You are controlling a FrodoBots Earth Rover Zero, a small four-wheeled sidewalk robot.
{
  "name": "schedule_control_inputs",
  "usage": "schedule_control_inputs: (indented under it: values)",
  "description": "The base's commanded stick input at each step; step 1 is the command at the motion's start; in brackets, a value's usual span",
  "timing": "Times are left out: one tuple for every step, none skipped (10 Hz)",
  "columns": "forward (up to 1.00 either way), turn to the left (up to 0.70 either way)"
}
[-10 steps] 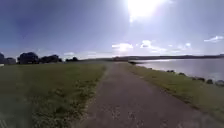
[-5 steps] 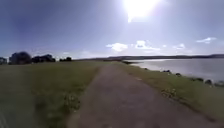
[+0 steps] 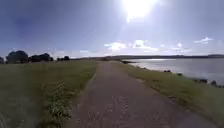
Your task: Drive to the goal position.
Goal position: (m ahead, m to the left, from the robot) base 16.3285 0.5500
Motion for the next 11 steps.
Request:
schedule_control_inputs:
  values:
    - [0.70,0.36]
    - [0.70,0.21]
    - [0.70,0.05]
    - [0.70,0.05]
    - [0.70,0.05]
    - [0.70,0.05]
    - [0.70,0.05]
    - [0.70,0.05]
    - [0.70,0.05]
    - [0.70,0.05]
    - [0.70,0.05]
